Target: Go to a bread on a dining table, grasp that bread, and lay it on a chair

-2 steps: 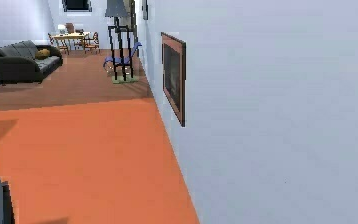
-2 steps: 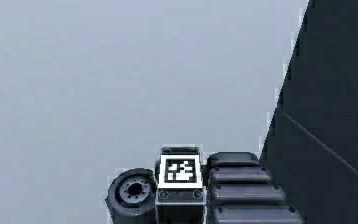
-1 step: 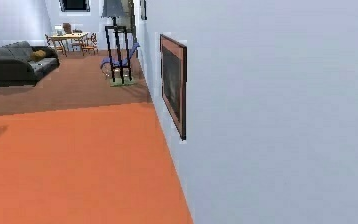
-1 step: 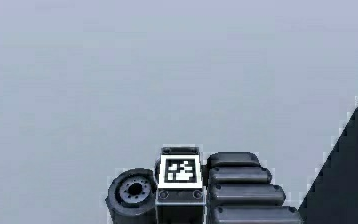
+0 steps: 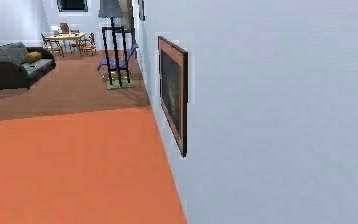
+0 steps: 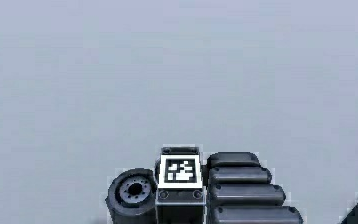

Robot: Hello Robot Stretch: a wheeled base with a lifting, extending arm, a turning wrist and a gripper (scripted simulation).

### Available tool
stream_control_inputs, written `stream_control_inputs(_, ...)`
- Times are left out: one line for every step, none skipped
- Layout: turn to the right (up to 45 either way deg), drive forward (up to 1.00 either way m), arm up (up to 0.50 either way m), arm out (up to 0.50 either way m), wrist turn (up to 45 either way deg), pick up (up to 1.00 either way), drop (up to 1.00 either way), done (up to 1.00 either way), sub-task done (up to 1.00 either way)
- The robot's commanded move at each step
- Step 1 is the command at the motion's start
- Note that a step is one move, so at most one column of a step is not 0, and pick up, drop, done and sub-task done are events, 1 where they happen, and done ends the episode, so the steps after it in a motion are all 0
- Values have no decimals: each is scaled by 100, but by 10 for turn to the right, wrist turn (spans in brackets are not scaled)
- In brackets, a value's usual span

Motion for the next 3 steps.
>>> stream_control_inputs(-60,0,0,0,0,0,0,0,0)
stream_control_inputs(0,20,0,0,0,0,0,0,0)
stream_control_inputs(-420,0,0,0,0,0,0,0,0)
